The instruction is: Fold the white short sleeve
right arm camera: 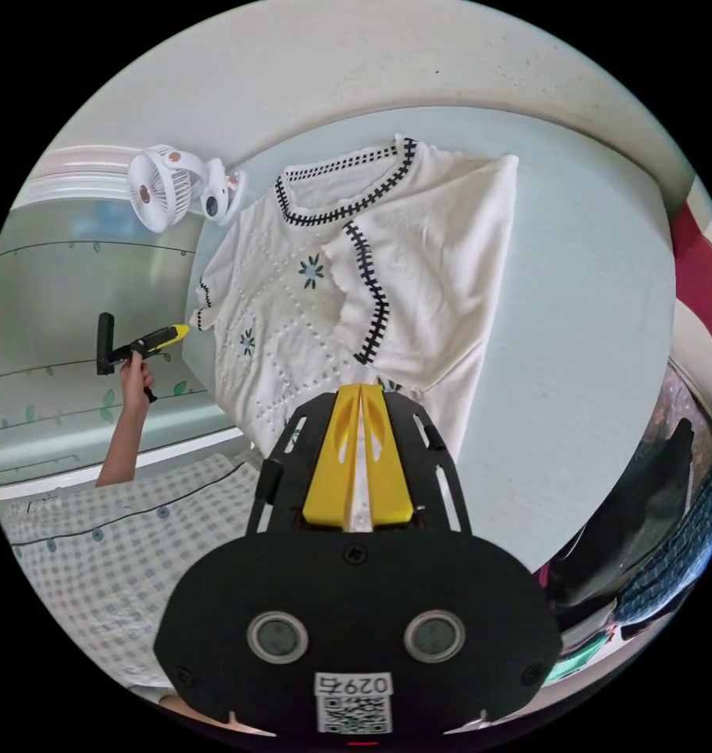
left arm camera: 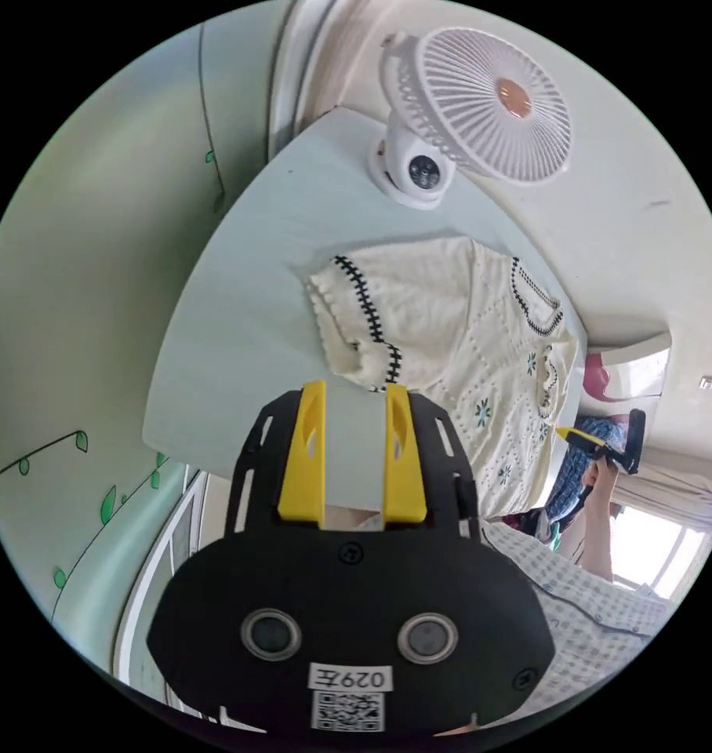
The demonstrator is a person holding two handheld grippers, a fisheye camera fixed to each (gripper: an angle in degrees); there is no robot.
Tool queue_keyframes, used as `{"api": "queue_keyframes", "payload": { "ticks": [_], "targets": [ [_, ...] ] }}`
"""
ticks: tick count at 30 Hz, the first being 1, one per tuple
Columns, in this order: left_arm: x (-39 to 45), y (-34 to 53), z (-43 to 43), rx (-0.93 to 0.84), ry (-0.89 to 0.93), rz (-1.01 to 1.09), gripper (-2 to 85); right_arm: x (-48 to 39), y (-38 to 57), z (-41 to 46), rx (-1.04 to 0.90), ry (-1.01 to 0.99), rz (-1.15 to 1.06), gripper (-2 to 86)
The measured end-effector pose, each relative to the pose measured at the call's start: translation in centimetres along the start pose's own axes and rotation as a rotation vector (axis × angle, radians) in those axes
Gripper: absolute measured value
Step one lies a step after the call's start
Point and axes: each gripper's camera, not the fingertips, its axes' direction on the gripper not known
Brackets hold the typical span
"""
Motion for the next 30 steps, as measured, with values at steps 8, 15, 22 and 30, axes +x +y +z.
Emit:
{"api": "queue_keyframes", "payload": {
  "ticks": [8,15,22,30],
  "targets": [
    [-3.4,-2.3,0.0,-0.005,0.23,-0.074,9.3,-6.8,5.2,2.5,-0.001,0.013,0.048,-0.5],
    [0.0,-2.0,-3.1,0.056,0.271,0.004,-0.6,-6.0,12.2,0.7,0.087,-0.048,0.203,-0.5],
    [16.6,2.5,-8.6,0.184,0.292,0.451,-0.5,-5.0,17.2,-1.6,0.188,-0.115,0.327,-0.4],
    [24.8,8.0,-2.2,0.003,0.063,0.638,9.1,-9.1,16.9,-3.2,0.142,-0.062,0.237,-0.4]
  ]
}}
